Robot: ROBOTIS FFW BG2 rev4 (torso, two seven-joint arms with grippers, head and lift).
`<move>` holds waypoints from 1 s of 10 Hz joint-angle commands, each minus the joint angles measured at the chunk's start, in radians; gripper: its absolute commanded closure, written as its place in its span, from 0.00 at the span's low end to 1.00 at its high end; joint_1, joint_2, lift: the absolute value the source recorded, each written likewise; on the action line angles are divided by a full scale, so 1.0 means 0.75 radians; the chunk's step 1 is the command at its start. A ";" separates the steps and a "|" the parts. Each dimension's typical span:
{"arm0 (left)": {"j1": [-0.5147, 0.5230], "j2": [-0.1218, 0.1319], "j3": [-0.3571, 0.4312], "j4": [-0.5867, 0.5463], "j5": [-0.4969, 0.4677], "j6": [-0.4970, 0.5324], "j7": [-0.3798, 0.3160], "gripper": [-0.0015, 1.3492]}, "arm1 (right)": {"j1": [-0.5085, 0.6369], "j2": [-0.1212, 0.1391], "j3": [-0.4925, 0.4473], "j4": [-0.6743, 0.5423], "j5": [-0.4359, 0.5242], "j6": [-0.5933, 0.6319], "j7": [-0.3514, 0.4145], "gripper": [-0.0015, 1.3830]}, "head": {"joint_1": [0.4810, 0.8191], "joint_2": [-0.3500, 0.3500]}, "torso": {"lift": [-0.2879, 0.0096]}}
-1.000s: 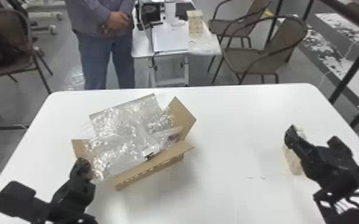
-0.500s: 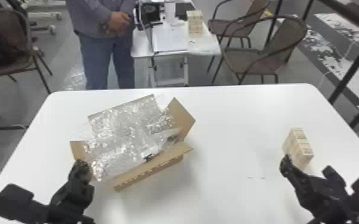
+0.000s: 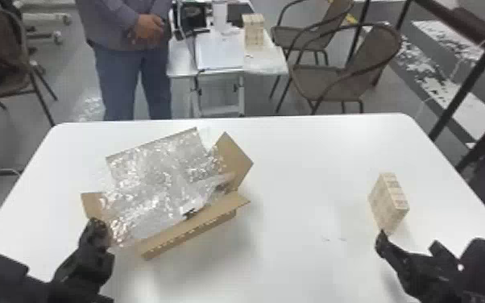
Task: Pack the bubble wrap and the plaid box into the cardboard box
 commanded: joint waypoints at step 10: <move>-0.008 -0.019 0.000 0.020 0.006 -0.019 -0.029 0.89 | -0.333 -0.076 -0.063 0.297 0.195 0.125 0.246 0.09 | 0.63 0.42 | 0.63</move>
